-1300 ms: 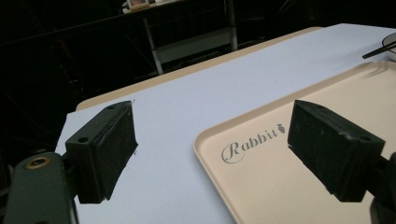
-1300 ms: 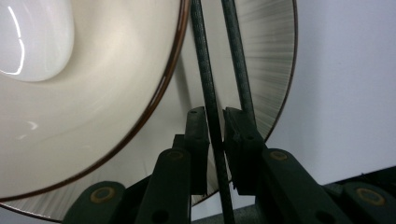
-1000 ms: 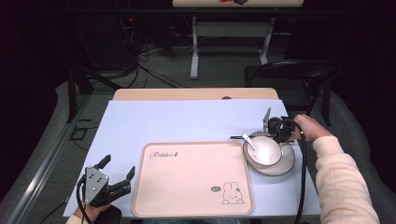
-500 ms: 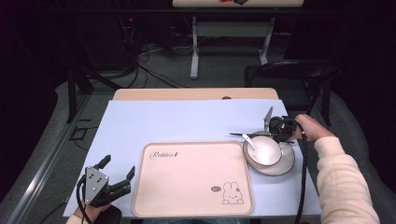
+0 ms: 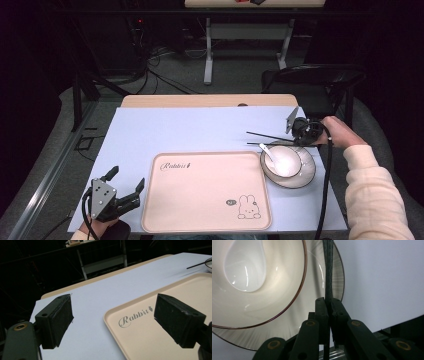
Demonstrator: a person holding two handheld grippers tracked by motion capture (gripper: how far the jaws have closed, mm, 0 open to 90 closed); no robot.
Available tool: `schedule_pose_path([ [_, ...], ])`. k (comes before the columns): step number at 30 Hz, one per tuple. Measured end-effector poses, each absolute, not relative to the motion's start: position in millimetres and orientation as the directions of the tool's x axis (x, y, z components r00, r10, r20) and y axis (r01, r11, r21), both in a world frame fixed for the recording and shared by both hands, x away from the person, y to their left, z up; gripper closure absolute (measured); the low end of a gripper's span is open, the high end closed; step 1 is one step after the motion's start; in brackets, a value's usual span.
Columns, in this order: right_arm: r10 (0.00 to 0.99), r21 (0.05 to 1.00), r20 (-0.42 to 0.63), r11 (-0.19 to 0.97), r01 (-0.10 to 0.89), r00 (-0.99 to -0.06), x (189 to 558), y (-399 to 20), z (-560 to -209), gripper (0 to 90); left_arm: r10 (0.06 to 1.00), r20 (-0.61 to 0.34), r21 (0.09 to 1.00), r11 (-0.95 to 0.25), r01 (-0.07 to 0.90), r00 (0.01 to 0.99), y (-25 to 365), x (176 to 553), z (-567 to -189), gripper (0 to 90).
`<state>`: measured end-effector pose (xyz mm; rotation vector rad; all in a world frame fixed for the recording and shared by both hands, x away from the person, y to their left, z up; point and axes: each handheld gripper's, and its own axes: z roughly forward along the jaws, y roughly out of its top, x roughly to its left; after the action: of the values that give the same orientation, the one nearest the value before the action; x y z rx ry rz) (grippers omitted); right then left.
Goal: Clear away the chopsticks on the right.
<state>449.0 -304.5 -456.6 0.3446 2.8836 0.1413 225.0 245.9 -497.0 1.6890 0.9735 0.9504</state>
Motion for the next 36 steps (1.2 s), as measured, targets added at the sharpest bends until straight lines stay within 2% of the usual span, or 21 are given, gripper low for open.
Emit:
schedule_pose_path([
  [4, 0.268, 0.173, -0.256, 0.958, 0.229, -0.929, 443, -304, -436, 85.1, 0.909, 0.161, 0.952, -0.247, 0.183, 0.385, 246, 225, -497, 15.3],
  [11, 0.342, 0.169, -0.257, 0.937, 0.306, -0.904, 430, -292, -416, 85.1, 0.908, 0.163, 0.951, -0.248, 0.182, 0.385, 246, 225, -497, 15.3],
  [20, 0.426, 0.214, -0.26, 0.9, 0.379, -0.866, 402, -263, -400, 85.1, 0.908, 0.164, 0.951, -0.249, 0.181, 0.386, 246, 225, -497, 15.3],
  [28, 0.526, 0.243, -0.218, 0.845, 0.476, -0.822, 380, -239, -394, 85.1, 0.908, 0.165, 0.951, -0.25, 0.181, 0.386, 246, 224, -497, 15.3],
  [36, 0.69, 0.309, -0.138, 0.711, 0.631, -0.71, 352, -220, -398, 85.2, 0.907, 0.166, 0.951, -0.251, 0.18, 0.387, 246, 224, -497, 15.3],
])
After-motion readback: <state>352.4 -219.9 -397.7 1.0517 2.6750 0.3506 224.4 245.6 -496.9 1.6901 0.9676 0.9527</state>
